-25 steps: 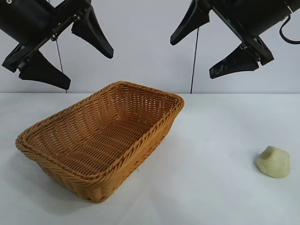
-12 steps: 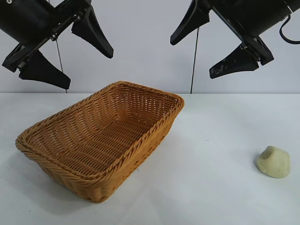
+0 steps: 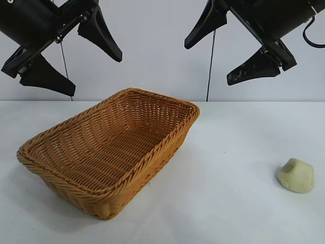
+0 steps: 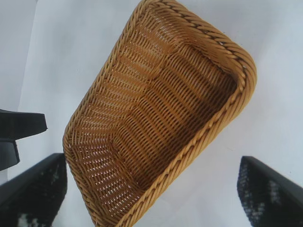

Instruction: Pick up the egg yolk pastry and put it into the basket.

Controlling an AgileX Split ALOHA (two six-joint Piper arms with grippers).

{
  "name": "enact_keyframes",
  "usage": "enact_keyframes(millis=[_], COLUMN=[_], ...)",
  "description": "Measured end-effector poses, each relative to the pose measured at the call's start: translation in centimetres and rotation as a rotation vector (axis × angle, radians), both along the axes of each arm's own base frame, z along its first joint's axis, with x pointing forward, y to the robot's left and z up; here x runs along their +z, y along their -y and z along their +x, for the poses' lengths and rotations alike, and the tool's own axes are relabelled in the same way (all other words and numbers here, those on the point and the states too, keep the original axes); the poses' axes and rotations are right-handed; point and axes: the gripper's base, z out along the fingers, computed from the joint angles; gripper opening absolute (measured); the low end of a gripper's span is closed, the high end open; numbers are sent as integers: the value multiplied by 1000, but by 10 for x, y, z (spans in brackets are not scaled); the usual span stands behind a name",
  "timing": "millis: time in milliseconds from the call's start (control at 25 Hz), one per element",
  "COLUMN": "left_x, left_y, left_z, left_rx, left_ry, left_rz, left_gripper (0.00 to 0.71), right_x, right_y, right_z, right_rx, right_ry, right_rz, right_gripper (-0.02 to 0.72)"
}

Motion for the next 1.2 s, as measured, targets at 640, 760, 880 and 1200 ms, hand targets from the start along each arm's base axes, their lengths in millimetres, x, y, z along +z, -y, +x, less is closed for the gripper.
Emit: enact_keyframes(millis=[640, 760, 880, 1200], left_x=[-7, -8, -9, -42], left_y=[0, -1, -7, -4], left_z=[-92, -93, -90, -79], left_rx=[326, 472, 603, 758], left_ry=[-237, -277, -288, -426], left_rz=[33, 15, 20, 72], left_gripper=[695, 693, 683, 678], right_x=[0, 0, 0, 0], right_y=[0, 0, 0, 0], right_z=[0, 0, 0, 0], right_rx=[1, 1, 1, 1], right_ry=[-1, -1, -1, -1], right_rz=[0, 0, 0, 0], right_gripper=[695, 695, 695, 695])
